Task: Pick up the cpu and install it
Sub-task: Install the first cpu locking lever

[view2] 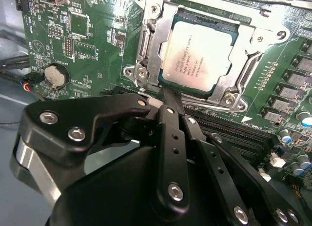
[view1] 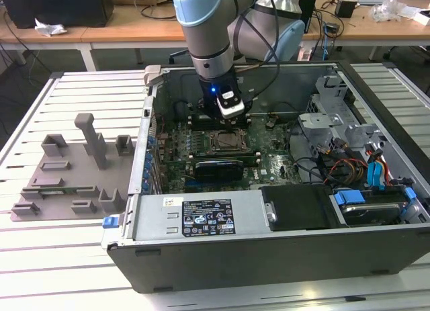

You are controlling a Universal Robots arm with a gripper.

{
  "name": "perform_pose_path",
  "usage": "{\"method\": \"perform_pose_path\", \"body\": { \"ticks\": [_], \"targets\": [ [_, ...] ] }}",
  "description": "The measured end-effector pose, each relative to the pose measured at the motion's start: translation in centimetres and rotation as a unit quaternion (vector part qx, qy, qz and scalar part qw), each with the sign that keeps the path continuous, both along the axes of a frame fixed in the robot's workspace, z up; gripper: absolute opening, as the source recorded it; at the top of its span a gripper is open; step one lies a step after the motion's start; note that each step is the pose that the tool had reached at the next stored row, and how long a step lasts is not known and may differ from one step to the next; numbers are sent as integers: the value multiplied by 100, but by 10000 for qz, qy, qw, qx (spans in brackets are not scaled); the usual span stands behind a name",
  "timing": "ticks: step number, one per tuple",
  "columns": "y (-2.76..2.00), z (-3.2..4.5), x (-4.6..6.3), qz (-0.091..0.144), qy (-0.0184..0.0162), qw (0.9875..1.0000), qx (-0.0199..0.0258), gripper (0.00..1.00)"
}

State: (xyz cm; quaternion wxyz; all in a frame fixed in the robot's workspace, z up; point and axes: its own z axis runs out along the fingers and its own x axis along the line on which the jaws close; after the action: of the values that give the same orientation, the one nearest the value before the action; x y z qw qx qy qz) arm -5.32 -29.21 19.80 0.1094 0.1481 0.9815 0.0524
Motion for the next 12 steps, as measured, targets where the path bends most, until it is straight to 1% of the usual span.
{"method": "perform_pose_path", "body": {
  "ticks": [3,5,9,10,11,12],
  "targets": [
    [-1,9,0,1,-1,10000,0,11],
    [0,45,1,0,0,10000,1,11],
    [0,91,1,-6,-1,10000,1,11],
    [2,91,1,-8,-2,10000,6,11],
    [4,93,-2,-11,-1,10000,43,11],
    [7,93,-4,-12,-1,10000,63,11]
  ]
}}
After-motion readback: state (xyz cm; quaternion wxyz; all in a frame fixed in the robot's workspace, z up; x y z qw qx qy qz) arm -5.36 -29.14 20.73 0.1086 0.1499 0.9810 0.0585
